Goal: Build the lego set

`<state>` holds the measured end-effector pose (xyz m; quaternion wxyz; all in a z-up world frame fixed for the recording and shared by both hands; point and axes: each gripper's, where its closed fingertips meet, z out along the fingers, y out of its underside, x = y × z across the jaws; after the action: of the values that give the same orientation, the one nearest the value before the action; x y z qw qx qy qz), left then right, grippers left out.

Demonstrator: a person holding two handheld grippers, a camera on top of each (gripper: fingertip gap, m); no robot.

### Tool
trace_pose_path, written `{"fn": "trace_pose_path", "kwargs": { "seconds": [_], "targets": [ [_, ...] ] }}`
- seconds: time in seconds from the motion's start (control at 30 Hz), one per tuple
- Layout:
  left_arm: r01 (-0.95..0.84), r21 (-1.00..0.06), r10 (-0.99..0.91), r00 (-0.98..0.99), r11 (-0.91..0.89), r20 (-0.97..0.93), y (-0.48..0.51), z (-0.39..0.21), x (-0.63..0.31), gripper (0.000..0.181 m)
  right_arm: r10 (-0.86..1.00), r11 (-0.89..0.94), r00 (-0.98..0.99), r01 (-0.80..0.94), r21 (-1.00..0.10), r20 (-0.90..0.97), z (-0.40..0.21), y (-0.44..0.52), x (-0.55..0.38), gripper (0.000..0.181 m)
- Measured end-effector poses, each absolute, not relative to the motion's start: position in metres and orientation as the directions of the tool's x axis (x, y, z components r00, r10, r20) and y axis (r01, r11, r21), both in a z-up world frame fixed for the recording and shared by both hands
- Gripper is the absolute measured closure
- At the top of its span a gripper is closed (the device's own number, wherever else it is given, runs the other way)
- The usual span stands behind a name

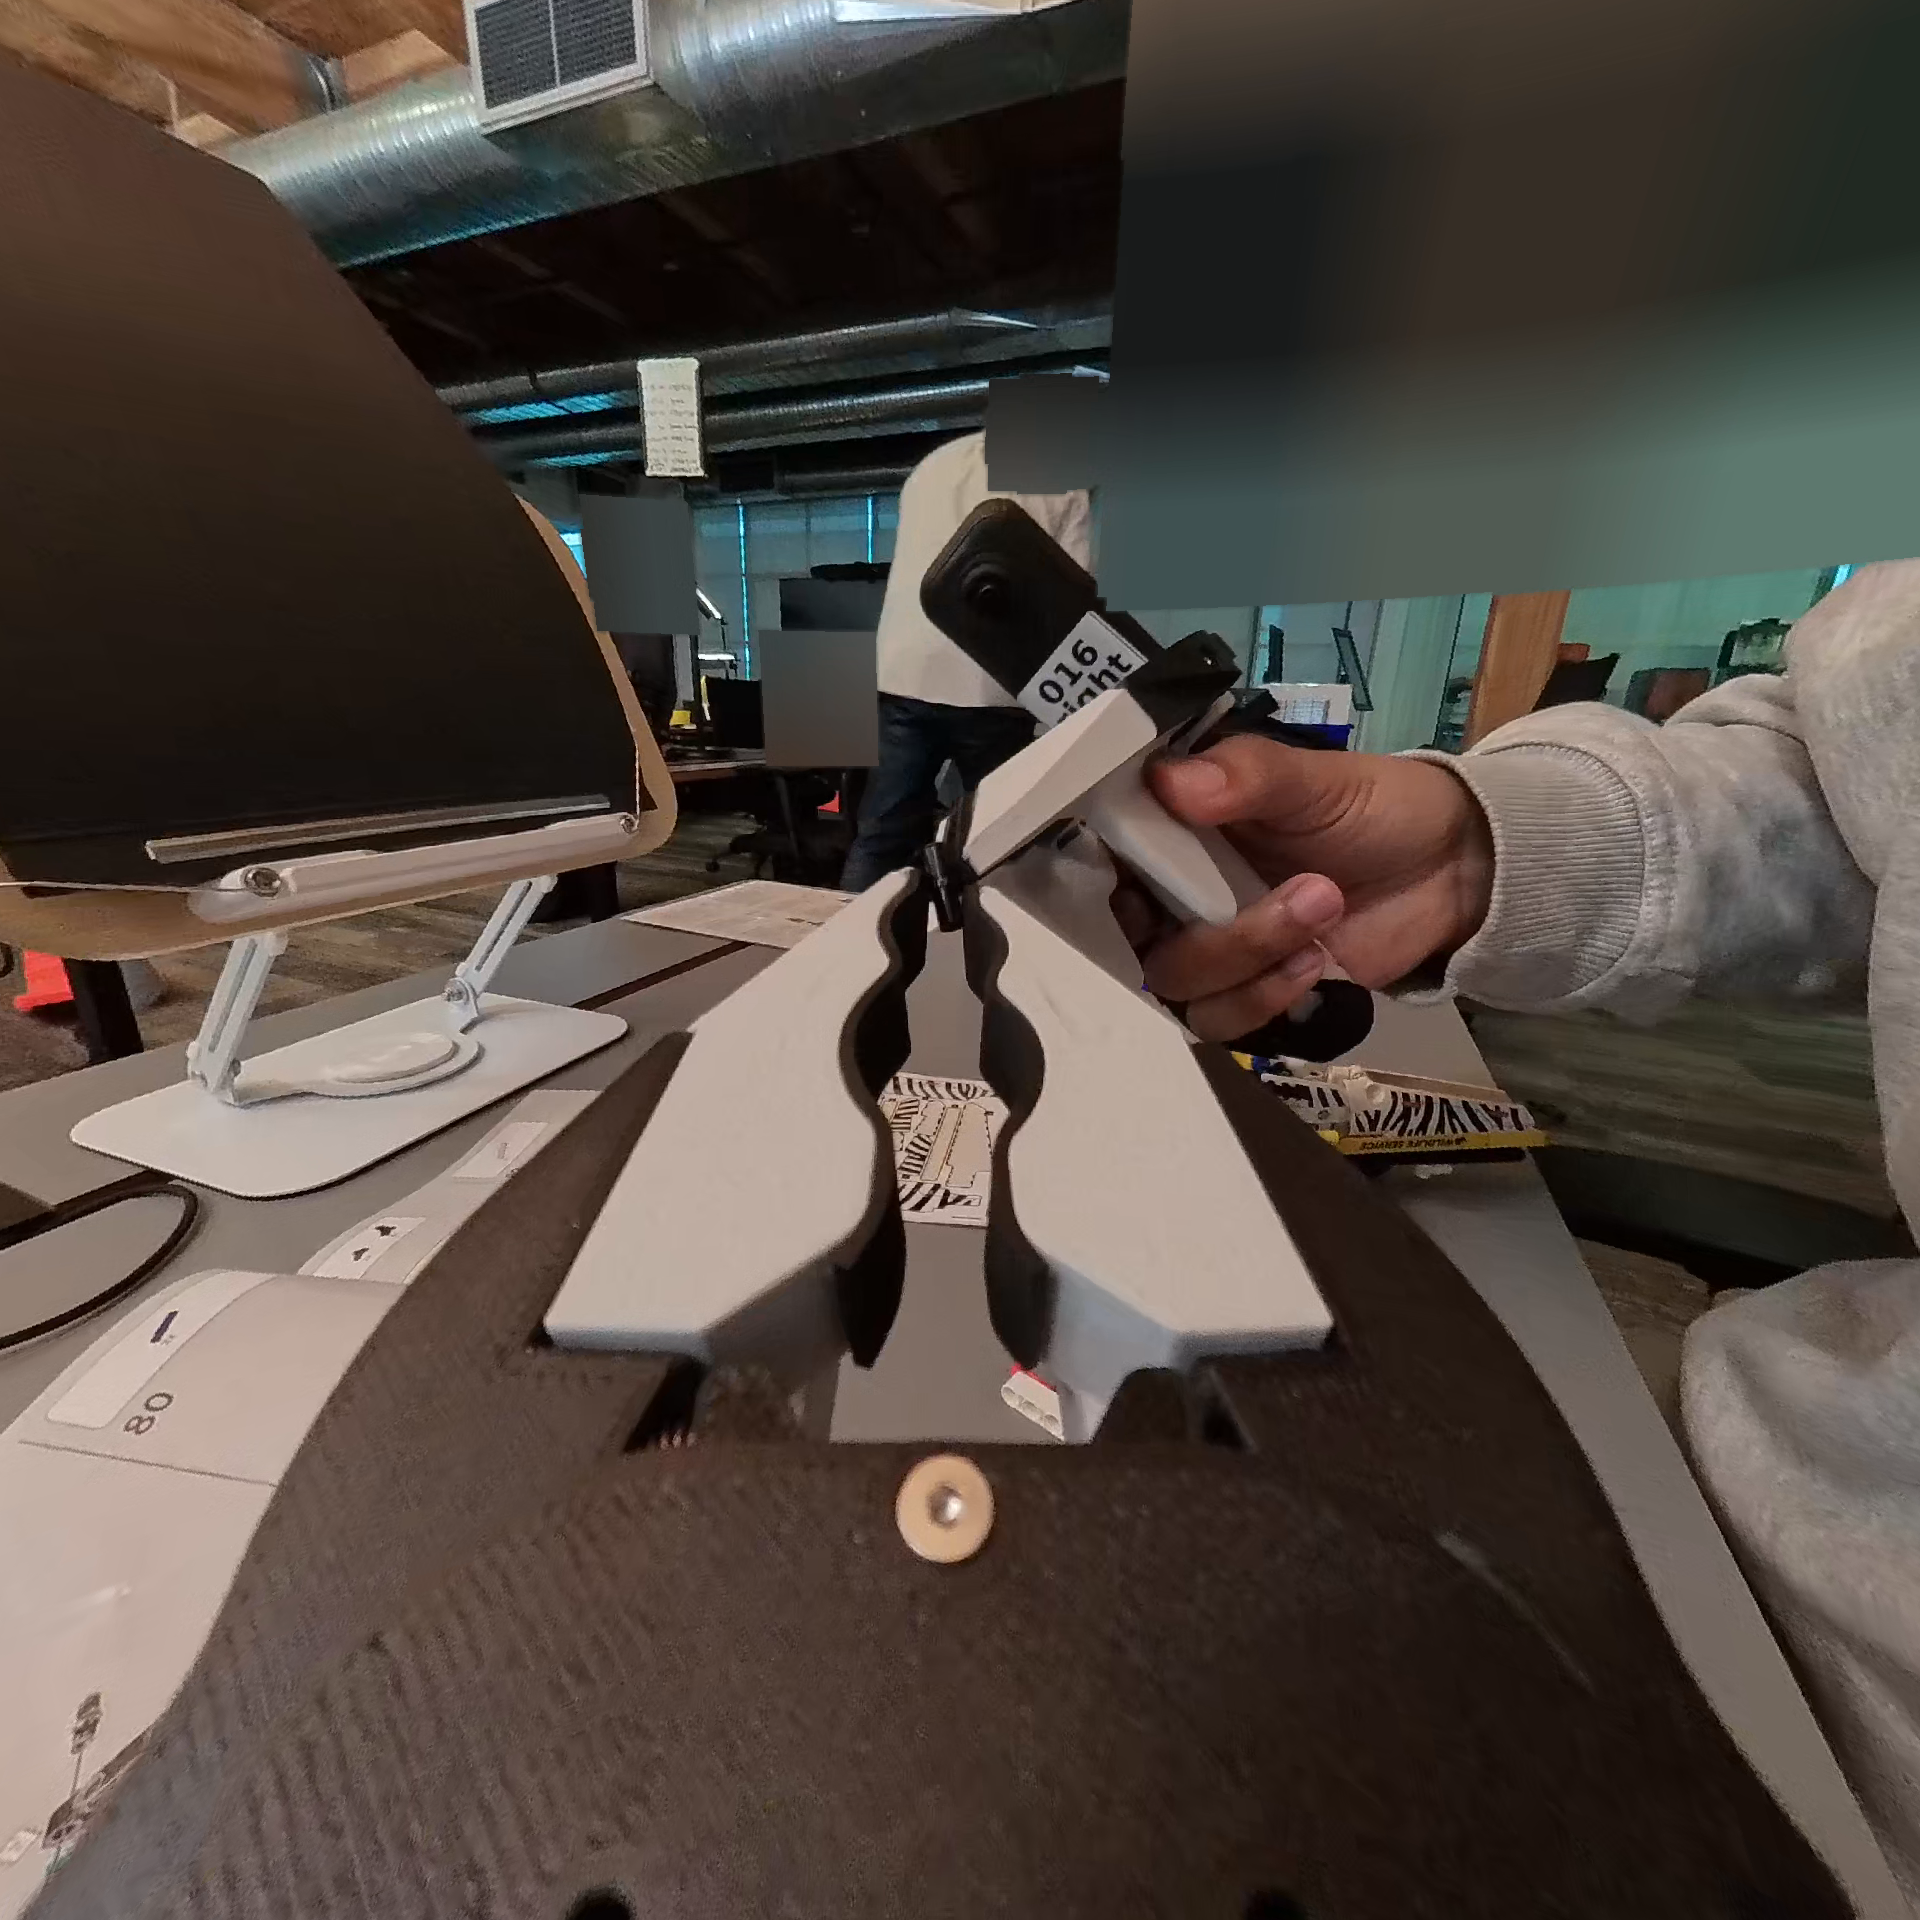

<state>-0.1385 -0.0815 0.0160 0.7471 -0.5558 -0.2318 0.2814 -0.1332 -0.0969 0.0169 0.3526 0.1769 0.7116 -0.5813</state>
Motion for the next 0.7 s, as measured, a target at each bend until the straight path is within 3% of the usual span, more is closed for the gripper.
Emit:
{"fn": "trace_pose_path", "kwargs": {
  "seconds": [0.27, 0.7],
  "targets": [
    [-0.170, -0.954, 0.652, 0.757, 0.248, 0.035, -0.079, 0.019, -0.134, 0.178, -0.142, 0.304, -0.719, 0.623, -0.721, -0.681, 0.020, -0.094, -0.128, 0.177],
    [-0.054, -0.966, 0.521, 0.849, 0.253, 0.089, -0.059, 0.008, -0.127, 0.178, -0.130, 0.415, -0.619, 0.675, -0.610, -0.774, 0.007, -0.074, -0.123, 0.181]
  ]
}}
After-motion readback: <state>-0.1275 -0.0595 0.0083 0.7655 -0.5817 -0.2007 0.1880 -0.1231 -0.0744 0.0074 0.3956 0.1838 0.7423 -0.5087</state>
